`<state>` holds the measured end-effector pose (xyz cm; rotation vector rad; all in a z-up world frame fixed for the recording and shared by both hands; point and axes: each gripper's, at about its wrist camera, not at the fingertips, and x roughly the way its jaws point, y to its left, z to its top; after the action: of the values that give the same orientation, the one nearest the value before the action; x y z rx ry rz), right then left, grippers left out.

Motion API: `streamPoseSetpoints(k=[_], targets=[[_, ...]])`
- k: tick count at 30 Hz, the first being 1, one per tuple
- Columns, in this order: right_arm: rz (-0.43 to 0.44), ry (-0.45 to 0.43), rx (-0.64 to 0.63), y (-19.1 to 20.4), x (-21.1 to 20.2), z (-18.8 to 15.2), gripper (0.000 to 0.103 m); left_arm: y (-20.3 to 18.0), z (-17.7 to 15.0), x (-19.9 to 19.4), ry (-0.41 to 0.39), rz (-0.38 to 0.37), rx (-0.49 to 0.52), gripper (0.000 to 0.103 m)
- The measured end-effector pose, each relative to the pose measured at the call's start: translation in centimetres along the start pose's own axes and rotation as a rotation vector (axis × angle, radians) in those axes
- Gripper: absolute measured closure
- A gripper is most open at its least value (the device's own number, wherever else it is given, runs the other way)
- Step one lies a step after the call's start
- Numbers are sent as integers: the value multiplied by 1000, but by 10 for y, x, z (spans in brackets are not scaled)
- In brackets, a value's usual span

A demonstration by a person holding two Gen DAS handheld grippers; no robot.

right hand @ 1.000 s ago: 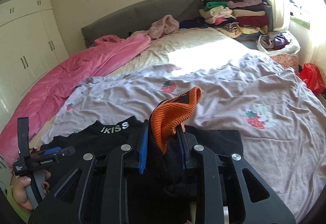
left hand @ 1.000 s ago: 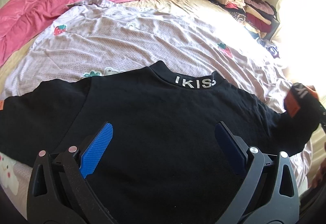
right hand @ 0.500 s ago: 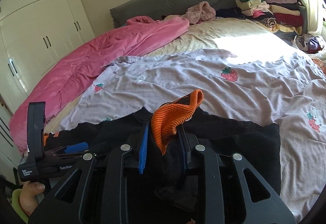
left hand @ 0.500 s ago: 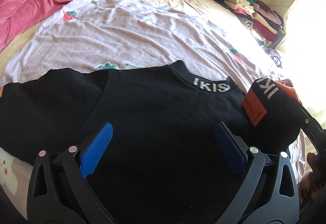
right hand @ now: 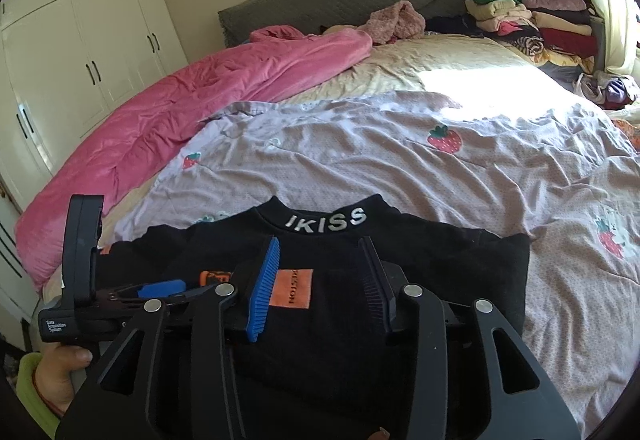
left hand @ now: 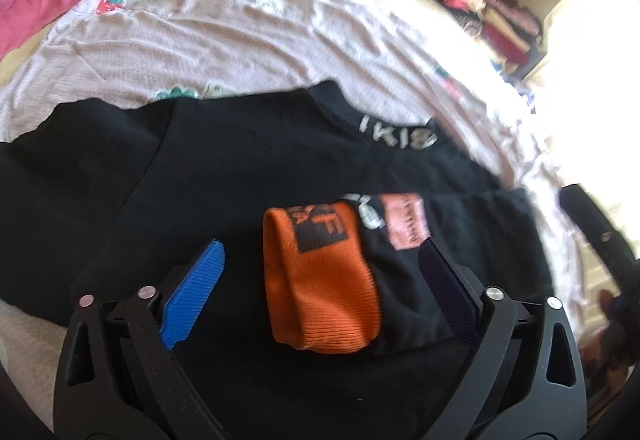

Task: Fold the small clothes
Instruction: 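Lift the sleeve and fold it across the sweatshirt body with the right gripper, then grasp the folded orange cuff with the left gripper and lay it flat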

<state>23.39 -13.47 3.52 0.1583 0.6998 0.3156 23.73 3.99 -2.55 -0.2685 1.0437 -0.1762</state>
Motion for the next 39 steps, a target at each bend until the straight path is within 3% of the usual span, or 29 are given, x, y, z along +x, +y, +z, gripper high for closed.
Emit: streamPoseSetpoints(k=[3, 5, 7, 9, 10, 12, 18, 21, 30, 34, 39], targets=[[-31, 12, 21, -15, -3, -10, 56, -1, -7, 10, 19, 79, 6, 14], [-45, 16, 36, -24, -6, -15, 54, -4, -11, 14, 15, 102, 22, 20], [-56, 21, 56, -34, -9, -19, 54, -9, -13, 15, -4, 101, 40, 46], [-71, 21, 80, -44, -14, -24, 54, -14, -16, 15, -27, 95, 58, 59], [-77, 19, 88, -48, -17, -27, 54, -16, -17, 14, -40, 93, 70, 75], [-103, 11, 102, -58, -26, -33, 54, -19, -17, 12, -48, 26, 70, 94], [-143, 14, 121, -69, -38, -48, 54, -19, -5, -27, -166, -23, 87, 95], [-149, 22, 118, -69, -38, -53, 54, -11, 1, -44, -210, 16, 94, 95], [-134, 50, 76, -51, -23, -54, 54, 8, 3, -32, -124, 51, 67, 94], [-122, 61, 50, -41, -17, -53, 54, 13, -1, -36, -126, 73, 68, 88], [-120, 63, 19, -30, -12, -52, 53, 26, 1, -49, -172, 145, 48, 88]])
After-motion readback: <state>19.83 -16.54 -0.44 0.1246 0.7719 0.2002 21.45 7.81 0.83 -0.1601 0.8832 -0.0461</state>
